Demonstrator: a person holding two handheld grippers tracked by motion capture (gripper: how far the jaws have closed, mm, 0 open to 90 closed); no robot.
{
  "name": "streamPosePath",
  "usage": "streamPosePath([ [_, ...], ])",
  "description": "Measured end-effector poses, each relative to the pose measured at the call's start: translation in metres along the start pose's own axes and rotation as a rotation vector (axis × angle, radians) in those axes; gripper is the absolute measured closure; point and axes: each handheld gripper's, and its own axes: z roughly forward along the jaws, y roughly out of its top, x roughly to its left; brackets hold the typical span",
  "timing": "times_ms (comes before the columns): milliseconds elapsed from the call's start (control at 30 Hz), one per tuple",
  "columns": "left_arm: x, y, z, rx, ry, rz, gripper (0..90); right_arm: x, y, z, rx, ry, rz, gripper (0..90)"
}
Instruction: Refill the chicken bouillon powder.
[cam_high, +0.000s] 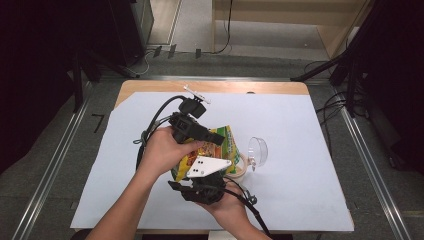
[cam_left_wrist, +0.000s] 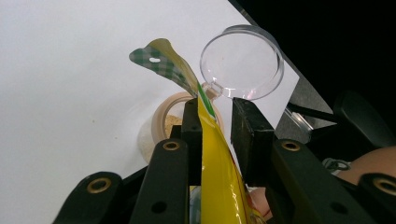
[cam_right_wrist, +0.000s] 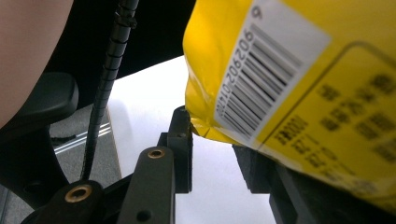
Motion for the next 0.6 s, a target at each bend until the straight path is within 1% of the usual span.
streamPosePath([
  [67,0.0005,0.0001,0.0005,0.002,0.001,0.001,76.2,-0.0009,-0.0001,0.0007,0.001,0.002,-0.002,70.2],
  [167,0.0012,0.0006,0.0021,0.006,-0.002,0.000,76.1,-0.0012,-0.0010,0.0008,0.006,0.005,0.008,70.2],
  [600,0.0008,0.0025,0.0045,0.013,-0.005,0.004,76.1,-0.0012,-0.0021,-0.0007,0.007,-0.002,0.018,70.1],
])
